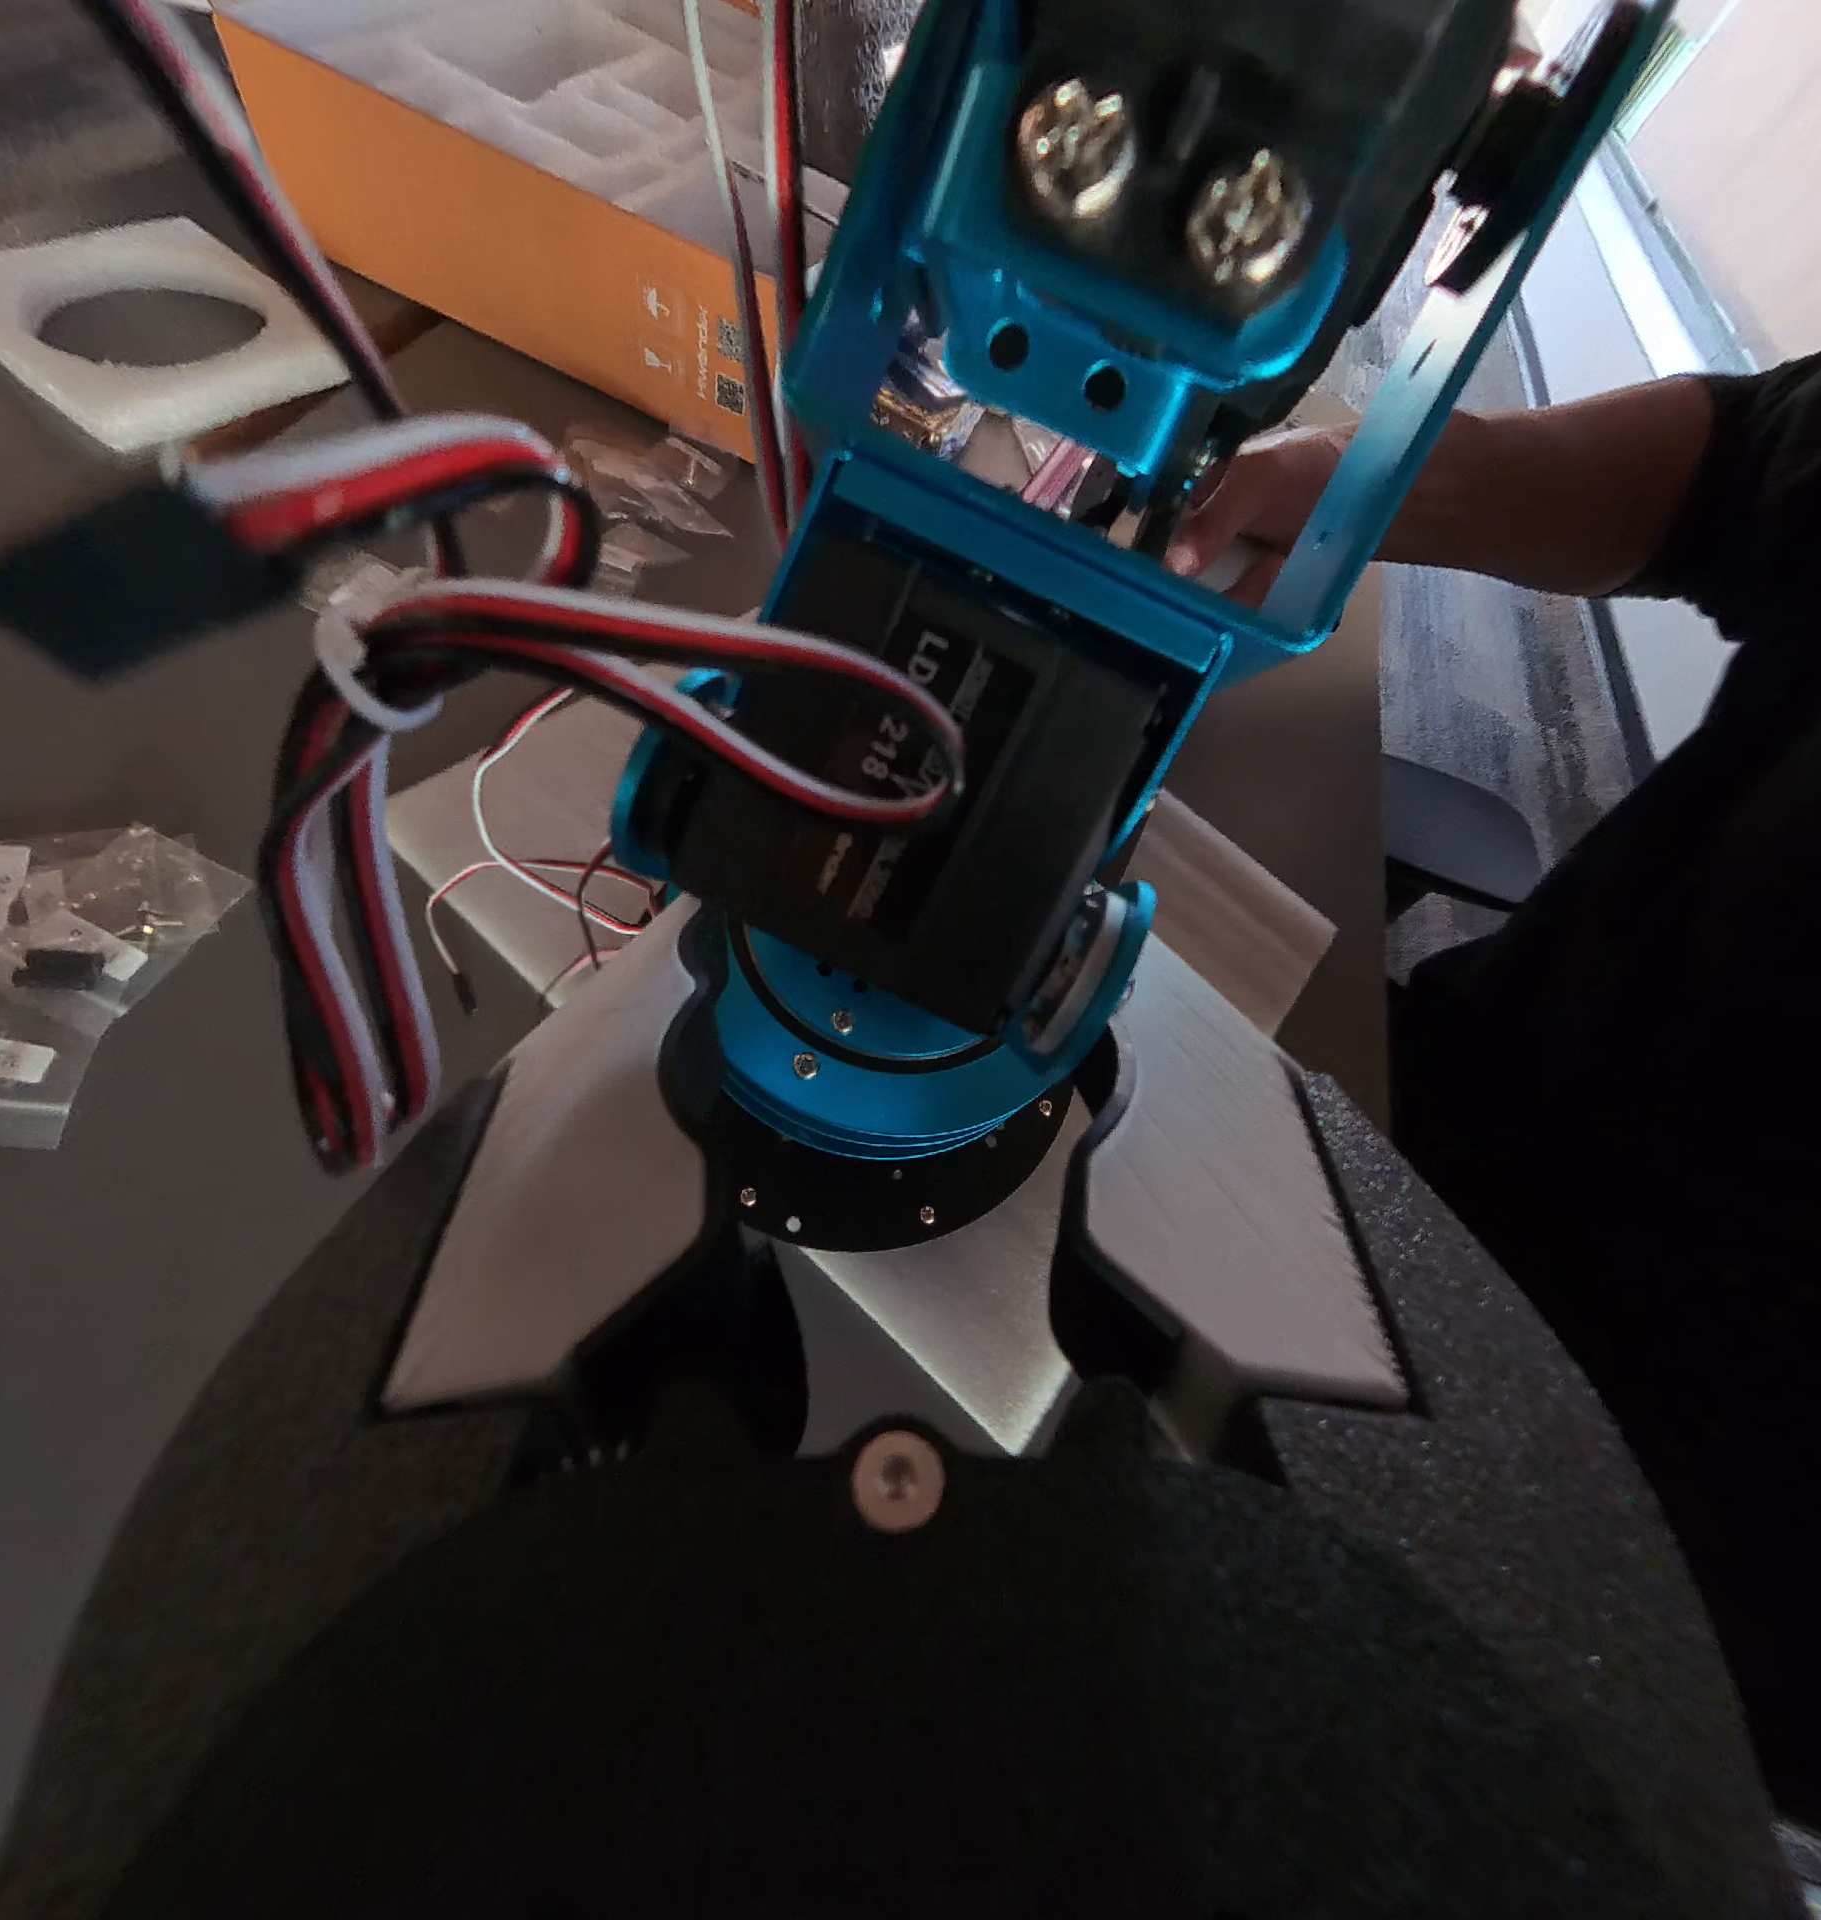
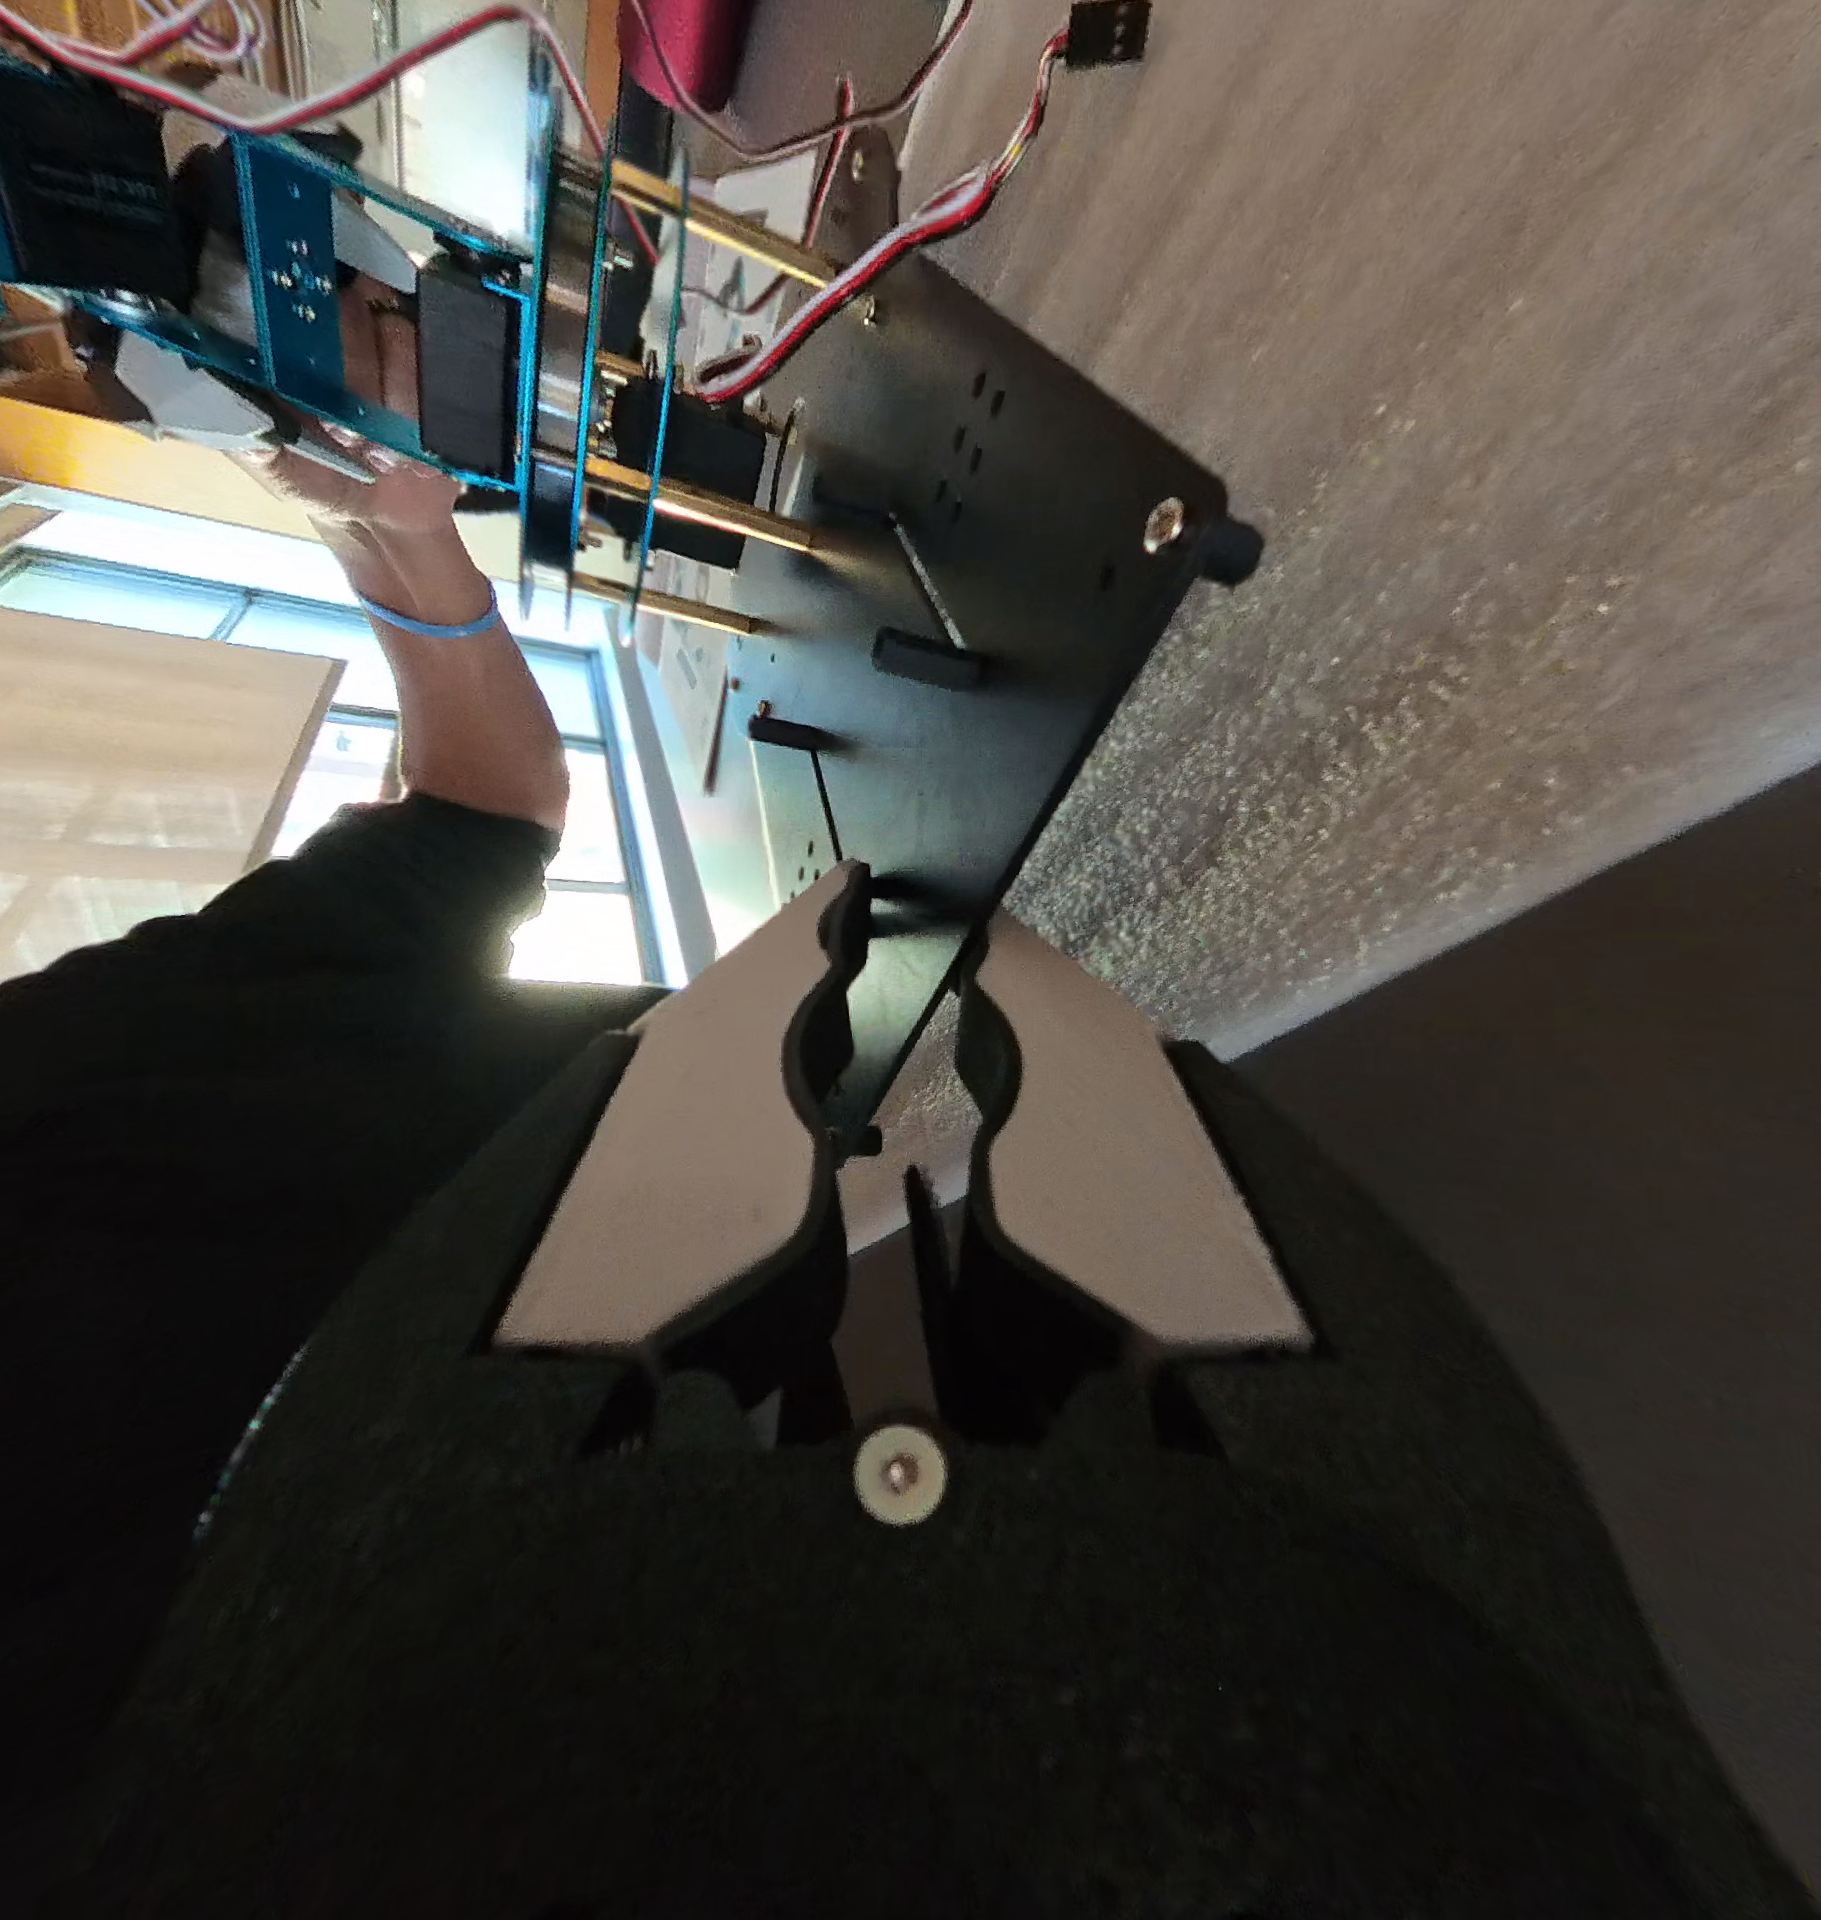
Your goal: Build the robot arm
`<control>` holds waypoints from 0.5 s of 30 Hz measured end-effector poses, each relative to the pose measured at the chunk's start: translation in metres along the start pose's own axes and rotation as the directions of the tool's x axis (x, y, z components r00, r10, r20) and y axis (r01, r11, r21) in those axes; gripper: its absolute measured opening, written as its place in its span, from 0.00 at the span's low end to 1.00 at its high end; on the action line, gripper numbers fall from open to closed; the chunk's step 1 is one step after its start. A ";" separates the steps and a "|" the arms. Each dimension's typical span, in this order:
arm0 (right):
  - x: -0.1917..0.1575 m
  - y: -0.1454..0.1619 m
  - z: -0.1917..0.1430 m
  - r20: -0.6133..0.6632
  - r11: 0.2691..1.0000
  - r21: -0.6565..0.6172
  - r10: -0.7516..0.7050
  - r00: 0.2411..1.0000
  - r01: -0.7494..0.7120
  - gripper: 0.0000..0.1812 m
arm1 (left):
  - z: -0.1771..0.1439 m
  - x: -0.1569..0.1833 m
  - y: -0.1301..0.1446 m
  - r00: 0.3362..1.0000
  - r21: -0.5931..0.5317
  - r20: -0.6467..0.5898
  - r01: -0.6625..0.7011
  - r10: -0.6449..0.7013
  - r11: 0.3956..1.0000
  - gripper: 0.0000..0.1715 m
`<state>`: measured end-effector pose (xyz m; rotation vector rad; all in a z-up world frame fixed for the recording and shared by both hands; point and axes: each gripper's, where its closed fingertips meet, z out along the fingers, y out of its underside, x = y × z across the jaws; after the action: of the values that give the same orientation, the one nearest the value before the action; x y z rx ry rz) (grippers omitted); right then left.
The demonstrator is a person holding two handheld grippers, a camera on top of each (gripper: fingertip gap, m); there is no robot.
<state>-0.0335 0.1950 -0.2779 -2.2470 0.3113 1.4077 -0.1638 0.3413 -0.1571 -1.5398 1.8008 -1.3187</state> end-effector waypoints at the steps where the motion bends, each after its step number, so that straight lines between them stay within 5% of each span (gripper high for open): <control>1: -0.001 0.002 0.000 0.008 1.000 -0.015 -0.006 1.000 0.006 0.06 | -0.001 0.001 0.000 1.000 -0.008 -0.003 0.010 -0.010 1.000 0.38; 15: 0.019 0.009 -0.003 -0.090 0.990 -0.084 -0.124 0.988 0.116 0.11 | 0.007 0.014 0.015 0.999 -0.036 0.043 -0.024 0.026 0.999 0.38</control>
<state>-0.0262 0.1871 -0.2958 -2.3588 0.1513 1.2736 -0.1698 0.3246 -0.1701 -1.5471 1.8198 -1.2389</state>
